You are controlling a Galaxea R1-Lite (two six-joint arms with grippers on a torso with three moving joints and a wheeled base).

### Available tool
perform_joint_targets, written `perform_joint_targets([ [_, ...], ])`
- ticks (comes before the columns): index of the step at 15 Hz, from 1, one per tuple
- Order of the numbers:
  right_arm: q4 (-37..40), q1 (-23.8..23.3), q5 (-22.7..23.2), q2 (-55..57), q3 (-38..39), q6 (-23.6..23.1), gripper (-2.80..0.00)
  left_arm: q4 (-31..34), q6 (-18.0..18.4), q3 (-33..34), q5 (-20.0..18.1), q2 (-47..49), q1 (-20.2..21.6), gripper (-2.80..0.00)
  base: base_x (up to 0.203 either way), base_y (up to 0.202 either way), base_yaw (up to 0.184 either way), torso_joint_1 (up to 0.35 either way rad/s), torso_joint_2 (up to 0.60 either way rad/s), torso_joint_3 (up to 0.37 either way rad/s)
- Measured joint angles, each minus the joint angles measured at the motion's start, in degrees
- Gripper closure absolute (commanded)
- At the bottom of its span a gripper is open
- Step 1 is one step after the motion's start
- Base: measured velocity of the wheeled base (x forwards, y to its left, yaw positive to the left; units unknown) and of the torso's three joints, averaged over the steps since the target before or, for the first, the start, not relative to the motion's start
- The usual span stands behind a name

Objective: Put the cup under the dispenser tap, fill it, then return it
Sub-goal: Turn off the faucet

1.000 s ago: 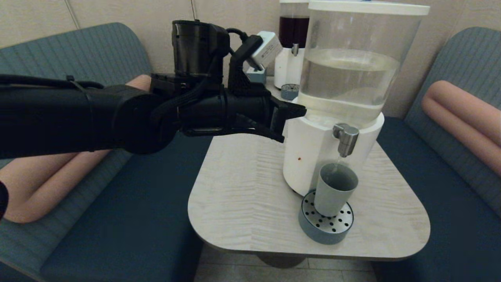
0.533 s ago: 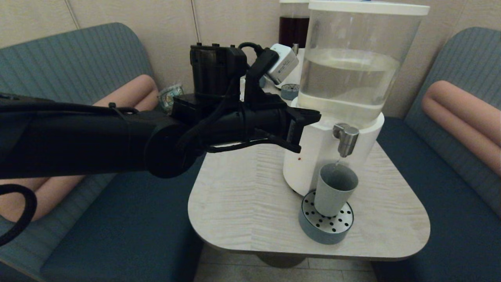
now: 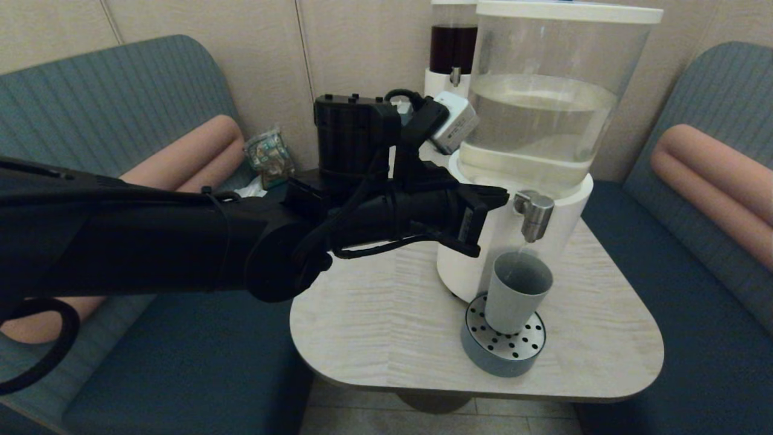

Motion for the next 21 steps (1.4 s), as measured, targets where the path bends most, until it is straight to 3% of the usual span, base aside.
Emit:
perform_joint_targets([
  [21, 0.0, -0.02, 0.0, 0.0, 0.0, 0.02, 0.0, 0.68, -0.21, -6.97, 1.07, 5.23, -1.26, 0.0, 0.0, 0.0, 0.0, 0.0, 0.0, 0.0],
])
